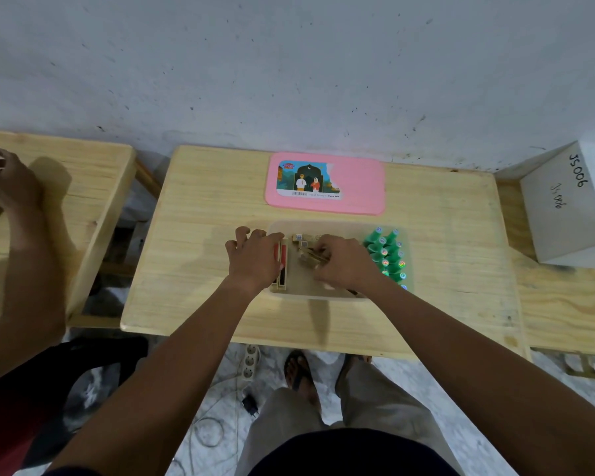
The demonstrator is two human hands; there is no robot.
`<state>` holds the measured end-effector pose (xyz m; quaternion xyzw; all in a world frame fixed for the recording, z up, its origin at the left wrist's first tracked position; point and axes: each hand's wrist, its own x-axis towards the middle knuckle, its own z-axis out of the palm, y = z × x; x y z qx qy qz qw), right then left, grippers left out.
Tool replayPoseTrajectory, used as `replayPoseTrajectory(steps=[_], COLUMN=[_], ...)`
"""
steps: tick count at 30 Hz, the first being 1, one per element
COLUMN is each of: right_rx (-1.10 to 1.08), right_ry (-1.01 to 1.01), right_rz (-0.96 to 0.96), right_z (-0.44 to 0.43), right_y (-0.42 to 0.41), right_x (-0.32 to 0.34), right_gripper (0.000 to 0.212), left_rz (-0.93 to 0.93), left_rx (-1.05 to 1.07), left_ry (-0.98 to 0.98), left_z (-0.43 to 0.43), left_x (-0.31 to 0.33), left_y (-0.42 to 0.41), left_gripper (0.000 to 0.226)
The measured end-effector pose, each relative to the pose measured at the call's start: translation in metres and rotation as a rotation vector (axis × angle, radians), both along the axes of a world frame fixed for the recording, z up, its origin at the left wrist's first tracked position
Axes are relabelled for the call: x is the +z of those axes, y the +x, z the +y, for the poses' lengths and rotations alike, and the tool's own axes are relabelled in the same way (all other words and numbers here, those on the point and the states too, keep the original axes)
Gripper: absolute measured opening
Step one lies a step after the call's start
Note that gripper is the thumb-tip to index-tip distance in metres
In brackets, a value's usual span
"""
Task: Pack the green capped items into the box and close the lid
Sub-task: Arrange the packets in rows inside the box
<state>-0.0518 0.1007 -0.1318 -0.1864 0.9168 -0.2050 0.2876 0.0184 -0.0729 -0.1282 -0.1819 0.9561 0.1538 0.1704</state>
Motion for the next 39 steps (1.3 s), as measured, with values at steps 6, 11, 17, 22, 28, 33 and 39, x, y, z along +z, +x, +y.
replayPoseTrajectory(steps=[6,11,17,22,28,33,39], right_rx=[-0.022,-0.067,-0.286,-0.489,-0.626,-0.679,-0.672], right_ry=[-0.128,-0.171,-0.33,-0.46,-0.63,-0.694,-0.767], right_rz=[0.012,-0.048,-0.109,-0.273,-0.423,-0.468,-0.525], right_z=[0.006,0.01,0.009,0.003,-0.003,-0.005,-0.009], right_y=[0.0,-0.002,-0.007,-0.01,-0.009,-0.009,-0.007], right_x=[-0.004,-0.009,-0.007,-0.008,0.001,0.002,0.012], right_gripper=[0.017,0.018,0.021,0.013,0.016,0.018,0.018], left_rz=[0.011,0.014,0.006,0.054,0.352,0.448,0.326], left_rx=[0.011,0.013,-0.003,-0.052,0.076,0.094,-0.003], left_ry=[0.004,-0.002,-0.005,-0.067,-0.138,-0.204,0.072], left_z=[0.001,0.002,0.0,0.002,0.025,0.031,0.036], left_x=[0.0,0.0,-0.003,0.0,0.007,0.003,0.015], left_y=[0.0,0.001,0.002,0.005,0.009,0.011,0.007], left_gripper=[0.057,0.057,0.058,0.054,0.038,0.034,0.017])
